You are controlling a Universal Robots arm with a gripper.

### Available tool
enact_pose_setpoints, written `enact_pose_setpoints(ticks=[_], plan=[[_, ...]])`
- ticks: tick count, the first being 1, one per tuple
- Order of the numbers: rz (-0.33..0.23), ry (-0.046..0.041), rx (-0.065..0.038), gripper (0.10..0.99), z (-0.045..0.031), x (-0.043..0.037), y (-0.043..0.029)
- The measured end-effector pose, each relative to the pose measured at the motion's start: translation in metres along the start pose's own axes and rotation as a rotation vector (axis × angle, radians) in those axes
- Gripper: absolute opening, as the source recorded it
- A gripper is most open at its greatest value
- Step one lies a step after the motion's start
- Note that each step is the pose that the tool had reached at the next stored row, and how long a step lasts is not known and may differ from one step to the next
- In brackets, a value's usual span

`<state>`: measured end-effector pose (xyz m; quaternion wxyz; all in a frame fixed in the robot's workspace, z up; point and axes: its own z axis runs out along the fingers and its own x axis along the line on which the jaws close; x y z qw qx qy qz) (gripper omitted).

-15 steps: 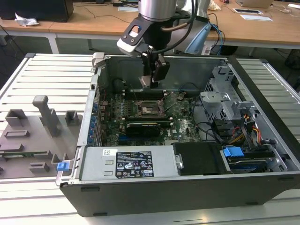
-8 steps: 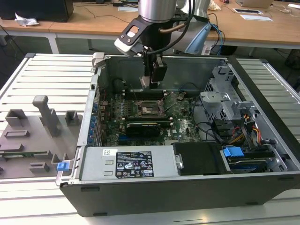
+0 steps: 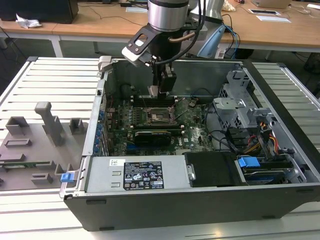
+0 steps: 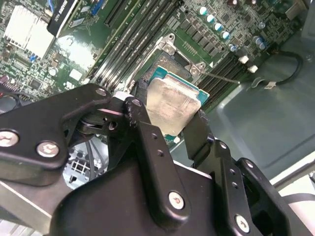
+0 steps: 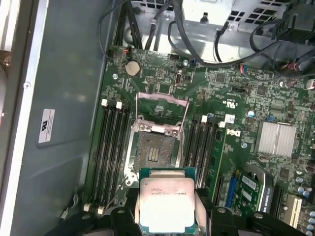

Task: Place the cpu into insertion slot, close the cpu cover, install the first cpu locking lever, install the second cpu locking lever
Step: 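Place the cpu into insertion slot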

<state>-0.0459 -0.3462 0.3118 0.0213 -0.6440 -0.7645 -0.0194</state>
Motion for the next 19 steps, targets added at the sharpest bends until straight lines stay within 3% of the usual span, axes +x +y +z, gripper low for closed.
enact_pose_setpoints(ticks=[9, 17, 19], plan=[[0.054, -0.0012, -0.002, 0.533, 0.0056, -0.0003, 0.0], [0.062, -0.0021, -0.002, 0.533, 0.0228, -0.0013, 0.0], [0.087, -0.002, -0.004, 0.533, 0.0263, -0.0015, 0.0004]])
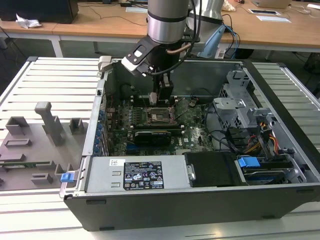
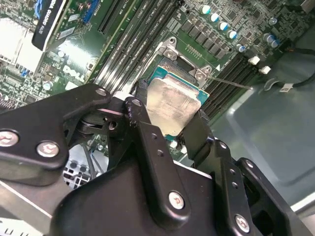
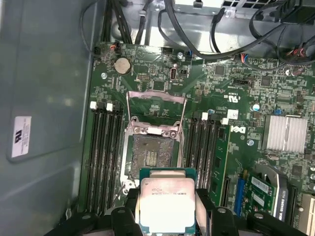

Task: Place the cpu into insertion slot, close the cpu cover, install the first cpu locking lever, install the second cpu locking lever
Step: 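Place the cpu into insertion slot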

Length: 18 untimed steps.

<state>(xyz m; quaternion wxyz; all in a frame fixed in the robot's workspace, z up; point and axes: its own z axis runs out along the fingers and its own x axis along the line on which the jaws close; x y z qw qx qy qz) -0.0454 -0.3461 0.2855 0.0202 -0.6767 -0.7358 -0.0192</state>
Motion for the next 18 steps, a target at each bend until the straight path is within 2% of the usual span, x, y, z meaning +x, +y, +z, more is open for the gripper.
enact_pose_setpoints(ticks=[2, 6, 14, 18], plan=[[0.024, 0.0, -0.001, 0.533, 0.0038, -0.0001, 0.0001], [0.025, -0.0001, -0.001, 0.533, 0.0132, 0.0017, 0.0011], [0.043, 0.0, -0.002, 0.533, 0.0216, 0.0038, 0.0022], [0.048, 0.0, -0.003, 0.533, 0.0295, 0.0059, 0.0034]])
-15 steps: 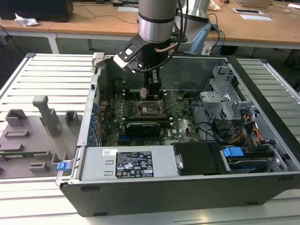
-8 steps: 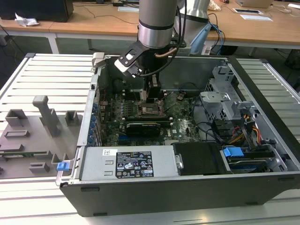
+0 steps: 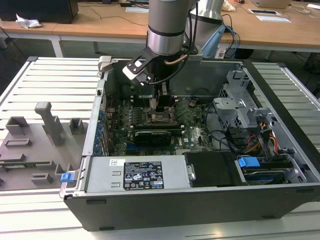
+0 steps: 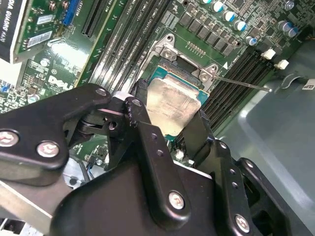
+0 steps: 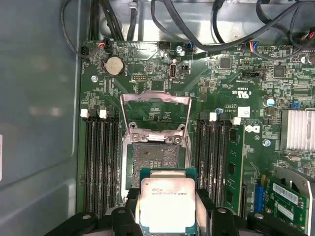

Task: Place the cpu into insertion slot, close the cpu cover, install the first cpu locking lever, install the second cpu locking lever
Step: 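Place the cpu into insertion slot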

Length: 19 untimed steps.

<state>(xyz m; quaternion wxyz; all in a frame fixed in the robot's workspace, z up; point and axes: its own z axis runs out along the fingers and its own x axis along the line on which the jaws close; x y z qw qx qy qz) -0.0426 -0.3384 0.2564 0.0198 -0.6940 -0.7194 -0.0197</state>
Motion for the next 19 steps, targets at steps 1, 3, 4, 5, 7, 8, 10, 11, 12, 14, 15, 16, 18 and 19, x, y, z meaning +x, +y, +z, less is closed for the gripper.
enact_pose_setpoints(ticks=[1, 3, 4, 5, 7, 8, 10, 11, 12, 14, 15, 16, 18, 19], plan=[[0.0, 0.0, 0.0, 0.533, 0.0022, 0.0005, 0.0003], [0.0, 0.0, 0.0, 0.533, 0.0049, 0.0007, 0.0004], [0.0, -0.0001, 0.0, 0.533, 0.0068, 0.0007, 0.0004], [0.0, -0.0001, 0.0, 0.533, 0.0097, 0.0009, 0.0006], [0.0, 0.0, 0.0, 0.533, 0.0126, 0.0014, 0.0008], [0.0, -0.0001, 0.0, 0.533, 0.0137, 0.0017, 0.001], [0.0, -0.0002, 0.0, 0.533, 0.0163, 0.0027, 0.0011], [0.0, 0.0, 0.0, 0.533, 0.0174, 0.003, 0.0012], [0.0, 0.0, 0.0, 0.533, 0.0181, 0.0032, 0.0013], [0.0, -0.0001, 0.001, 0.533, 0.02, 0.0037, 0.0015], [0.0, 0.0, 0.001, 0.533, 0.0214, 0.0041, 0.0016], [0.0, -0.0001, 0.001, 0.533, 0.0224, 0.0044, 0.0017], [0.0, 0.0001, 0.002, 0.533, 0.0273, 0.0054, 0.0022], [0.0, 0.0, 0.002, 0.533, 0.0296, 0.0059, 0.0026]])
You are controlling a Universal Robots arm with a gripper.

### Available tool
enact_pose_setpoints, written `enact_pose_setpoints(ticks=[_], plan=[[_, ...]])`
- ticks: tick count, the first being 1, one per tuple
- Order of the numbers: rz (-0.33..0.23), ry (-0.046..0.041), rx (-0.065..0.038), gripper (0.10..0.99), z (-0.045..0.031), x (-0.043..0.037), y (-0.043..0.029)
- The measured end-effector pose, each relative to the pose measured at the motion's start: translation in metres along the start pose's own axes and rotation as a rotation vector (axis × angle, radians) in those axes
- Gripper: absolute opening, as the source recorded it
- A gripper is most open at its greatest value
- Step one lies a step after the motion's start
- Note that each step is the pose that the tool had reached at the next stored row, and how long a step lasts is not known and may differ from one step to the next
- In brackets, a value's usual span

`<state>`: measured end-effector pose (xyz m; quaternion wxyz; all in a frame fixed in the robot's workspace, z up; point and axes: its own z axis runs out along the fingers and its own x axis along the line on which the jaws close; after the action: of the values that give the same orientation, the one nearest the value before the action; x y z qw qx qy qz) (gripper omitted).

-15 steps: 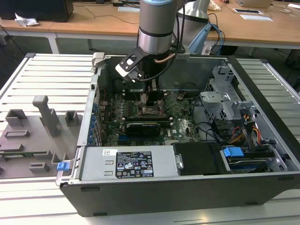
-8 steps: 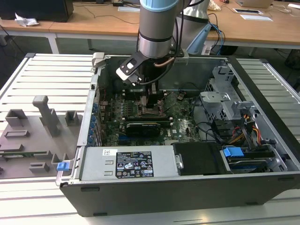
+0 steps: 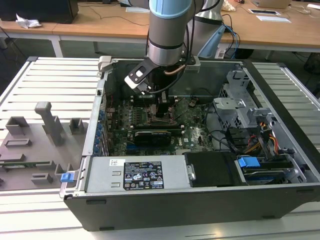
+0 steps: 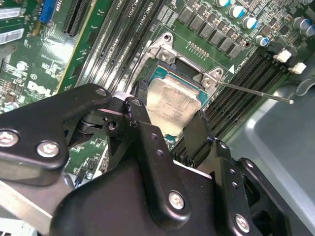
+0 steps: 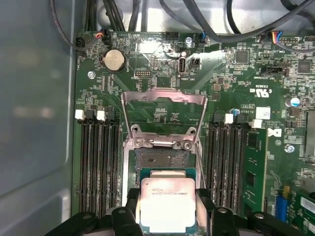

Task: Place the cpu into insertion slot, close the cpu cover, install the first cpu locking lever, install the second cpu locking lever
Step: 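Place the cpu into insertion slot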

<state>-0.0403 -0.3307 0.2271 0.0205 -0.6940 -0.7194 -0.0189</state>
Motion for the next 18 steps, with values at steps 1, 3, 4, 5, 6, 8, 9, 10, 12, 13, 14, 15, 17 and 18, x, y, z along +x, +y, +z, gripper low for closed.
enact_pose_setpoints(ticks=[1, 3, 4, 5, 6, 8, 9, 10, 12, 13, 14, 15, 17, 18], plan=[[0.0, 0.0, 0.0, 0.533, 0.0015, 0.0003, 0.0002], [0.001, 0.0, 0.0, 0.533, 0.0046, 0.0005, 0.0005], [0.012, -0.0001, -0.001, 0.533, 0.0063, 0.0005, 0.0005], [0.022, -0.0003, -0.001, 0.533, 0.0077, 0.0006, 0.0005], [0.025, -0.001, -0.001, 0.533, 0.0096, 0.0011, 0.0005], [0.024, -0.0022, -0.001, 0.533, 0.0127, 0.0029, 0.0014], [0.024, -0.0026, -0.001, 0.533, 0.0136, 0.0034, 0.0017], [0.024, -0.0036, -0.001, 0.533, 0.0146, 0.0037, 0.0018], [0.025, -0.0038, -0.001, 0.533, 0.0163, 0.0036, 0.0021], [0.025, -0.0039, -0.001, 0.533, 0.0171, 0.0035, 0.0024], [0.027, -0.0039, -0.001, 0.533, 0.0177, 0.0034, 0.0026], [0.031, -0.0039, -0.001, 0.533, 0.0182, 0.0034, 0.0032], [0.038, -0.0039, -0.002, 0.533, 0.0189, 0.0033, 0.0045], [0.039, -0.0038, -0.002, 0.533, 0.0193, 0.0033, 0.0047]])
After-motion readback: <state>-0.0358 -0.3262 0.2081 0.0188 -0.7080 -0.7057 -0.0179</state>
